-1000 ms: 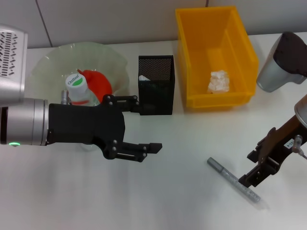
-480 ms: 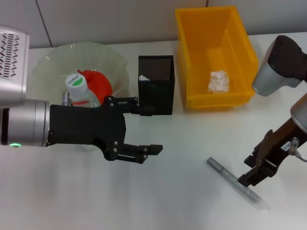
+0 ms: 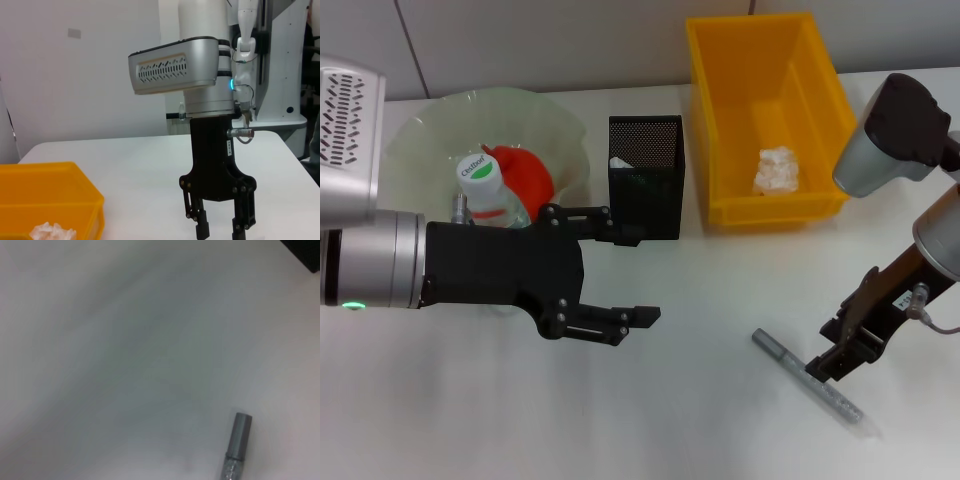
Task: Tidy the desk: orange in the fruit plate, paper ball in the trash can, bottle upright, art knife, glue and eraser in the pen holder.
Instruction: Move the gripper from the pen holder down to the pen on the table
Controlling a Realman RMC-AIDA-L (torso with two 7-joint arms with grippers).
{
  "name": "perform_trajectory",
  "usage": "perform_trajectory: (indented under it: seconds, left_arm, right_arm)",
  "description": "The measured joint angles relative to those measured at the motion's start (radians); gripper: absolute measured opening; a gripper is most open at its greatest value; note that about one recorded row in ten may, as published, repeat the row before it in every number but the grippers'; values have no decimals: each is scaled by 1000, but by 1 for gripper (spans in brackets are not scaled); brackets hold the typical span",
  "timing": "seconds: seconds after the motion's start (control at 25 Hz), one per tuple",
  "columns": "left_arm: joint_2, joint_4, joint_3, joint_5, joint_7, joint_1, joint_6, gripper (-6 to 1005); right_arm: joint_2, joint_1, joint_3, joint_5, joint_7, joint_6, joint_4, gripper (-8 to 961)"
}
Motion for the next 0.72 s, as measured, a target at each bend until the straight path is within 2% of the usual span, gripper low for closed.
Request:
perform_trajectory:
  seconds: [0.72]
  left_arm:
    - [0,-10,1,0,12,2,-3,812]
  right_arm:
    - [4,-9,-36,4,16,17,9,558]
